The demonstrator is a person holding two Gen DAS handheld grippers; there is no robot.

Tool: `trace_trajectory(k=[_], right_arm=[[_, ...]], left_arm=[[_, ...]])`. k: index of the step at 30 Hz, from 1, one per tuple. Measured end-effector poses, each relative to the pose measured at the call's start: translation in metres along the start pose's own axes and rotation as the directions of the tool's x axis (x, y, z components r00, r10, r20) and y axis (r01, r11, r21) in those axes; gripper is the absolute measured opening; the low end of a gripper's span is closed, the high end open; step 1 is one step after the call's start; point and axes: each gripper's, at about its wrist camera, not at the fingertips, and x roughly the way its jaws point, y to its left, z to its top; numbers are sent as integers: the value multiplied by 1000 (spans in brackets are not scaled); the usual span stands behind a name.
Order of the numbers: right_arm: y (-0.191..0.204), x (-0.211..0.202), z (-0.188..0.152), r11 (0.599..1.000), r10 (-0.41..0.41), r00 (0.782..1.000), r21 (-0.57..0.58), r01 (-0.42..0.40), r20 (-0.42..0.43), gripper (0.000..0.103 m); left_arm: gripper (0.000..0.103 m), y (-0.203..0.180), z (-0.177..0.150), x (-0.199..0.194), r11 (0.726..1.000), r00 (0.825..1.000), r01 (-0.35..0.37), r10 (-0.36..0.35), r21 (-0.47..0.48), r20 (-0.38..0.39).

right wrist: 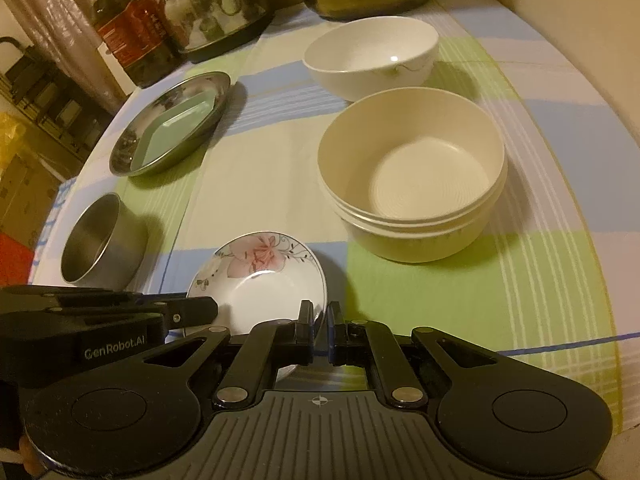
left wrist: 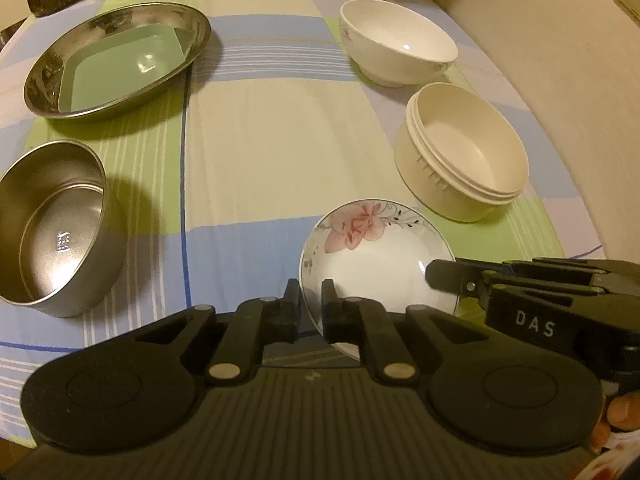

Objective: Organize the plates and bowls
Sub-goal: 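Lift the floral saucer with the left gripper and carry it to the basin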

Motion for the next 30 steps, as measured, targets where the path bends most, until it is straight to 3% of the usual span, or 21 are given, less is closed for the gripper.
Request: trace_trajectory(k=[8,30], right_arm=[[9,3,-1,999,-33,999,-42,33,6,7],[41,15,31,997,9,1000,-82,-8,9,7]], left_arm=[[10,-1,1,0,1000,1000,-11,11,23,2],[10,32,26,-16,999,997,-52,52,-5,52]])
